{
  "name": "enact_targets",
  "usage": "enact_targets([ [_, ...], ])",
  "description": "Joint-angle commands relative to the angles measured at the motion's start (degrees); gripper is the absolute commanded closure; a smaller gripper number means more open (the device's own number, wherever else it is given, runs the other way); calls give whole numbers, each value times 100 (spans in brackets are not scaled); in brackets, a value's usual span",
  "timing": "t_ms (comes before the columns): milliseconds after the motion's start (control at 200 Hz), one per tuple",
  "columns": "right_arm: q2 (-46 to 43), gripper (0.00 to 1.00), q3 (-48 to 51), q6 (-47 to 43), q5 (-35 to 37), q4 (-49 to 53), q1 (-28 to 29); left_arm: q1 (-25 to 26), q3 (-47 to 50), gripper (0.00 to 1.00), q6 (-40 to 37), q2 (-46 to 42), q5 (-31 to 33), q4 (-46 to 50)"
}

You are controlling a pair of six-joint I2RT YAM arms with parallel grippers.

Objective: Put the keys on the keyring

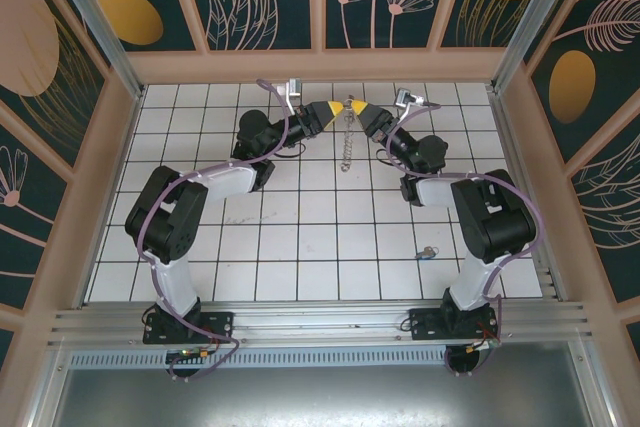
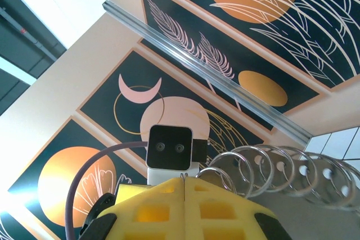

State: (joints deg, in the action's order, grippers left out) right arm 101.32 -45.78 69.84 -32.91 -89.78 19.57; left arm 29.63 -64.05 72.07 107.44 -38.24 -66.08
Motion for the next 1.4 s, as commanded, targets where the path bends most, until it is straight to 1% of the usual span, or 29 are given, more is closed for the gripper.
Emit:
enact_targets([
  [0, 54, 100, -245, 90, 65, -702, 79, 2, -28, 70, -121, 96, 32, -124],
  [290, 130, 100, -326, 91, 65, -671, 151, 8, -48, 70, -114, 128, 33, -138],
  [400, 151, 100, -329, 91, 65, -672, 165, 7, -55, 72, -112, 135, 31, -144],
  [676, 164, 100, -296, 91, 56, -671, 192, 7, -89, 86, -106, 167, 44, -157],
  [756, 168, 100, -300, 91, 34, -657, 197, 5, -107, 87, -90, 183, 45, -159],
  [936, 168, 100, -239, 89, 30, -677, 196, 12, -160, 79, -64, 214, 43, -191],
  [1096, 167, 100, -246, 87, 23, -660, 205, 17, -205, 78, -45, 234, 44, -194],
  [1196, 163, 100, -238, 82, 29, -656, 205, 16, -204, 74, -45, 234, 60, -214],
  [1391, 171, 100, -229, 82, 30, -663, 217, 17, -178, 73, -1, 243, 100, -306],
])
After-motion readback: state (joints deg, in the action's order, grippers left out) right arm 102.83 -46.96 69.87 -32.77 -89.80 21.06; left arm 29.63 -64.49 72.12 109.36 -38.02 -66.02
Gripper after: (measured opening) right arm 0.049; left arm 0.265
